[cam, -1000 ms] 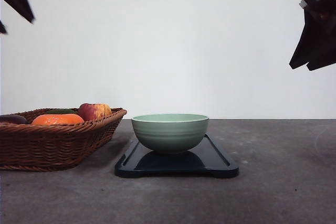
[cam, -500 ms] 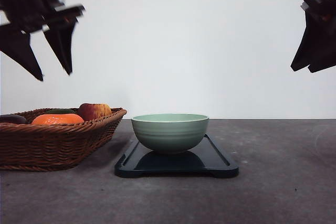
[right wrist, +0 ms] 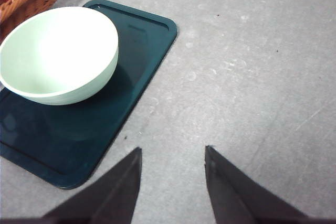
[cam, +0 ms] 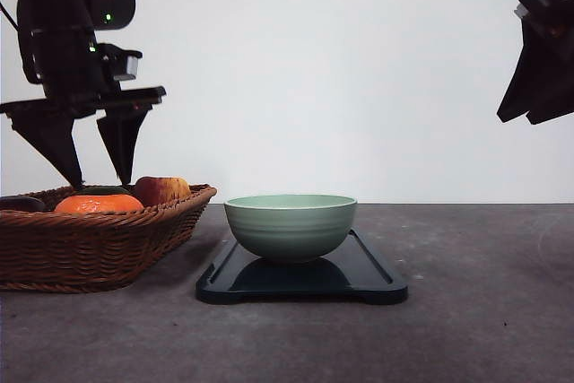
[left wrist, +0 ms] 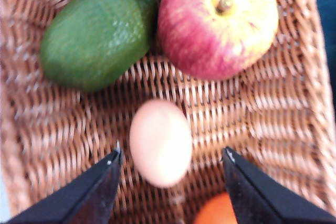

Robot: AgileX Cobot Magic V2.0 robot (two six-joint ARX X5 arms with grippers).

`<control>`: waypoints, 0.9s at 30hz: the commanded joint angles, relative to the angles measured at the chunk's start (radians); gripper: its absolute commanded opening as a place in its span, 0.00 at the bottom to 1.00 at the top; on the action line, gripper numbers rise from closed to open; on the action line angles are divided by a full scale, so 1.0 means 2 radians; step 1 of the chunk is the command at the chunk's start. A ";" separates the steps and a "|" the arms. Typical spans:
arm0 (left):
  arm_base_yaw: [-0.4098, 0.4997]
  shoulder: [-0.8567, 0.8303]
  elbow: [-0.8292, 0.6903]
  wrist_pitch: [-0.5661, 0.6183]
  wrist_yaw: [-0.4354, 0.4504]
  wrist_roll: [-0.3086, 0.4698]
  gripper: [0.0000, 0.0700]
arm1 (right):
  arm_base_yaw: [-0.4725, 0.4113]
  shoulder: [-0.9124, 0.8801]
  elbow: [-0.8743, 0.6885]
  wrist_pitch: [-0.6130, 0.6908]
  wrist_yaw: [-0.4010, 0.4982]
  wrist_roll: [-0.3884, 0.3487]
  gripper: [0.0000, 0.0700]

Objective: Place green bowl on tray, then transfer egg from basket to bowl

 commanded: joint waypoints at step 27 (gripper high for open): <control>-0.002 0.068 0.012 0.011 -0.015 0.015 0.56 | 0.001 0.005 0.001 0.004 0.000 -0.004 0.34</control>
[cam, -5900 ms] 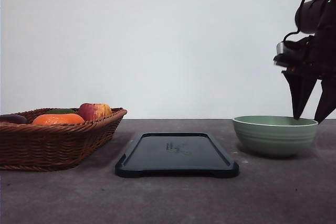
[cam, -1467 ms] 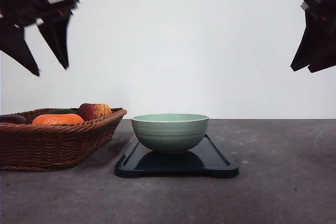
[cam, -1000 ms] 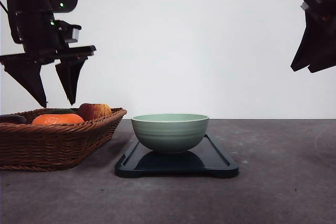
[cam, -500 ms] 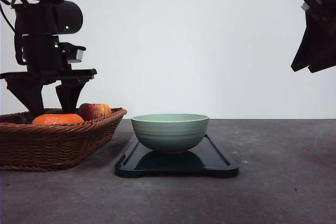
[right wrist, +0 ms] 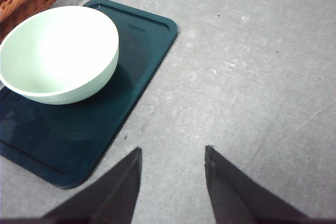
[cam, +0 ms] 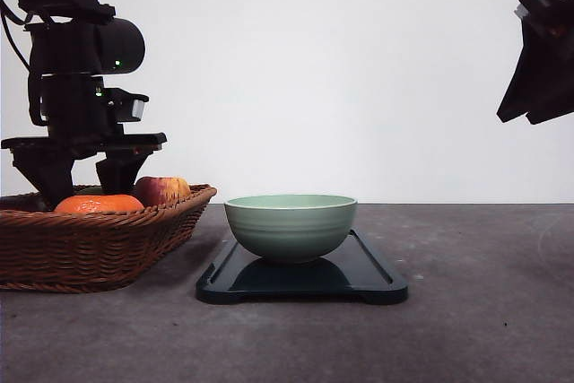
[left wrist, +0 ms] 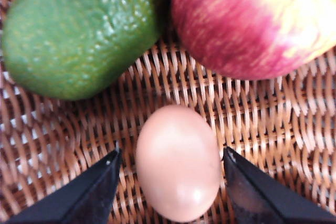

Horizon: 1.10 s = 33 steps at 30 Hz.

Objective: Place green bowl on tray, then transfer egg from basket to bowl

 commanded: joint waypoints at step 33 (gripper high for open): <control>-0.002 -0.012 0.011 -0.004 0.000 0.003 0.37 | 0.001 0.005 0.001 0.005 0.000 -0.006 0.34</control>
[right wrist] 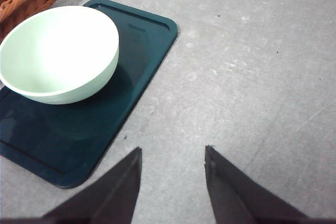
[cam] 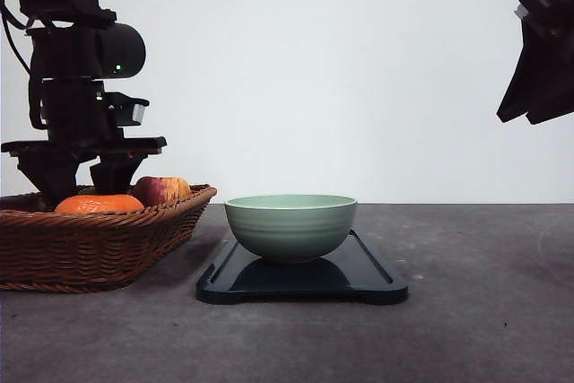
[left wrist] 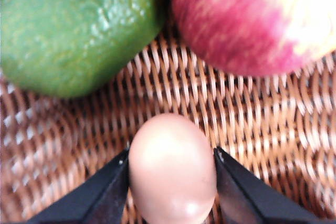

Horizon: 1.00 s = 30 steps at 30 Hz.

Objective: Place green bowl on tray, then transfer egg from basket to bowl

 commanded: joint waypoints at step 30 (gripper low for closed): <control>-0.162 -0.113 0.011 0.180 0.040 -0.038 0.37 | 0.002 0.005 0.001 0.013 0.000 -0.004 0.34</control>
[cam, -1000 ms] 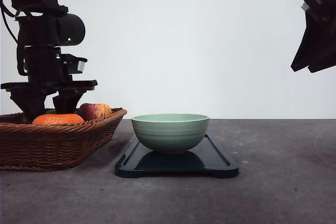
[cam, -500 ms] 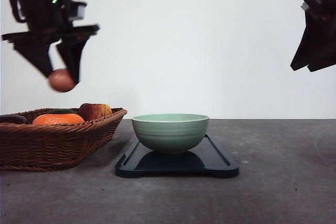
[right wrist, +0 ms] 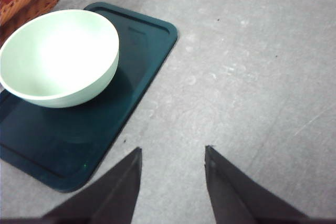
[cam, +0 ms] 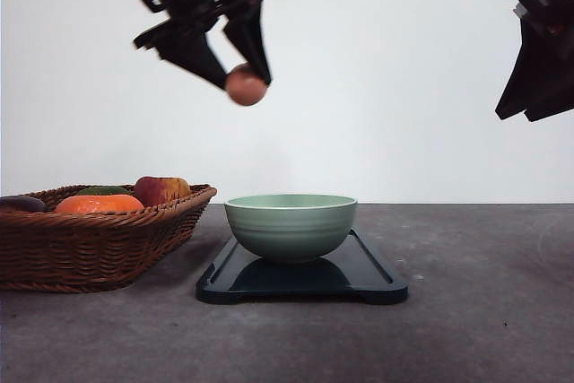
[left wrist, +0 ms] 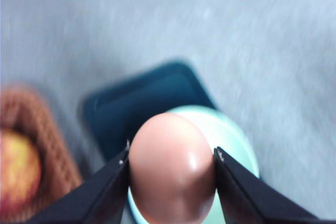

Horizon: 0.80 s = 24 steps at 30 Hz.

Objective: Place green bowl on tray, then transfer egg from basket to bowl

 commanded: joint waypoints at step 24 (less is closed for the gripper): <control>-0.044 0.138 0.011 0.047 -0.031 0.006 0.37 | 0.002 0.005 0.001 0.012 0.000 -0.003 0.34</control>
